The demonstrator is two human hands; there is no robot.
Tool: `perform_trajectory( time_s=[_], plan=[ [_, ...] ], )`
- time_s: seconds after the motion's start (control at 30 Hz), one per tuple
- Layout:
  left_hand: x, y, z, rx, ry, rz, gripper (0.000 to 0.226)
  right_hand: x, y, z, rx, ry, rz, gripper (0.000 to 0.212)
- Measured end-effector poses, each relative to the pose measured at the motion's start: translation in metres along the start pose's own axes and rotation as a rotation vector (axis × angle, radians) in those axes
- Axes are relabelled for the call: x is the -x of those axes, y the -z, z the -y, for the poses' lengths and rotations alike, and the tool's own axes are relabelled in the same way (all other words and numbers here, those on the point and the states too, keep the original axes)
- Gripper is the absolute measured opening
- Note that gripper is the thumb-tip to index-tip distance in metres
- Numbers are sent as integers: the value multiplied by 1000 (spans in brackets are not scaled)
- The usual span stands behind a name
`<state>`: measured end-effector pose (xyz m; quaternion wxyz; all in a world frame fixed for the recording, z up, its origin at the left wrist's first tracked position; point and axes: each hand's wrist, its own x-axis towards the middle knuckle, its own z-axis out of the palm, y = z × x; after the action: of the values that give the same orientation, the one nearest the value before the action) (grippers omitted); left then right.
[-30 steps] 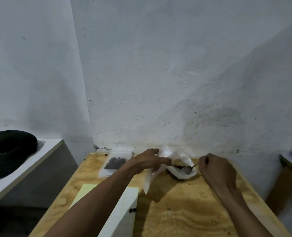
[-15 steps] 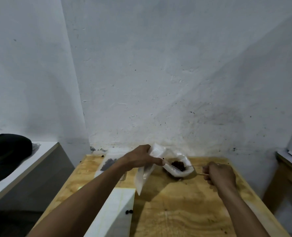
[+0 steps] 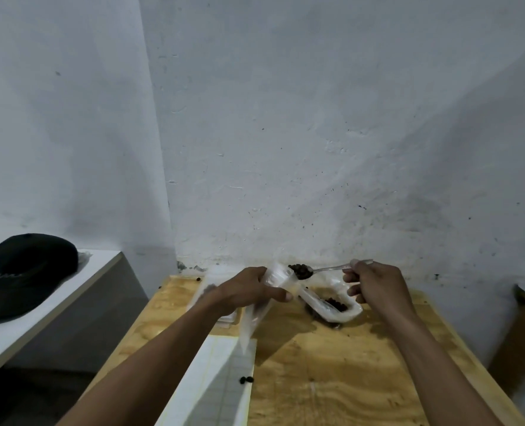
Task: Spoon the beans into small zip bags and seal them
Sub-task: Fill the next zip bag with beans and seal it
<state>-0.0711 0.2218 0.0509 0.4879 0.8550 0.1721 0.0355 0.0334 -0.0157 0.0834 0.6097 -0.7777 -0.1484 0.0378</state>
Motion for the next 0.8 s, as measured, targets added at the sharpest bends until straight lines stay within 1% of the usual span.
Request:
perform_trajectory(
  time_s=[0.1,0.2,0.33,0.4,0.5,0.63,0.67,0.77,0.8],
  plan=[
    [-1,1,2,8,1,-17,37,6,-8,3,83,151,24,30],
    [0,2,2,19,-3,-43,48,11,-10,3,162,315,-3,27],
    [-2,2,3,69,-8,-70,55,10,-7,1,196,409,-75,23],
    [-4,1,3,68,-15,-71,58,7,-3,-3,225,414,-136,24],
    [-6,-1,2,53,-16,-49,65,1,7,-12,304,352,-209,26],
    [-10,-8,0,60,-2,-24,96,0,18,-26,511,300,-260,30],
    [-10,-9,-3,89,-5,-6,97,0,20,-29,554,282,-263,32],
    [-12,-18,-15,148,-23,89,76,2,23,-36,672,245,-268,37],
    [-13,-22,-18,145,-19,109,77,2,23,-39,702,250,-271,39]
  ],
)
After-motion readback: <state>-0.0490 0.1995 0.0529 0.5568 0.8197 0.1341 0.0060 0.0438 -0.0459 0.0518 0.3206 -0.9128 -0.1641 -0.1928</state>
